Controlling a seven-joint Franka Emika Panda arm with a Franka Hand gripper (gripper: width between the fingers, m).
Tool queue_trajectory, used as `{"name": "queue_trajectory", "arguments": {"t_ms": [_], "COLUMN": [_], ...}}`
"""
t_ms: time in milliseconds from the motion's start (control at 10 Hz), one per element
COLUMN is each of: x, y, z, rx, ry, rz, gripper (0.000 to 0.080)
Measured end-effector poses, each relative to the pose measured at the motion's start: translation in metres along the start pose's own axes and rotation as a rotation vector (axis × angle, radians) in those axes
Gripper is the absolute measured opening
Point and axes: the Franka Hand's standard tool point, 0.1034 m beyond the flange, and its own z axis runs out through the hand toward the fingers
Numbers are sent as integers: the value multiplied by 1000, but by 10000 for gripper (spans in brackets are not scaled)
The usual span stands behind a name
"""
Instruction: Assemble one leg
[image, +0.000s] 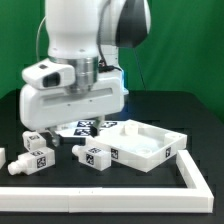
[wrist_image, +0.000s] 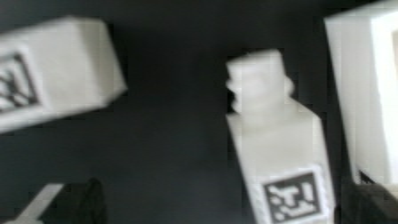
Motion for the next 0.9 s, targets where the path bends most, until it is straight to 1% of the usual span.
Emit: {"name": "queue_trajectory", "arguments": {"t_ms": [100, 200, 500, 600, 900], "x": [3, -1, -1, 2, 18], "y": [-4, 1, 0, -3, -14], "z": [0, -1, 1, 4, 18], "rx": [3, 2, 2, 0, 9], "ry": [3, 2, 1, 3, 2], "rz": [-5, 13, 9, 2, -24], "gripper": [649, 649, 649, 649, 649]}}
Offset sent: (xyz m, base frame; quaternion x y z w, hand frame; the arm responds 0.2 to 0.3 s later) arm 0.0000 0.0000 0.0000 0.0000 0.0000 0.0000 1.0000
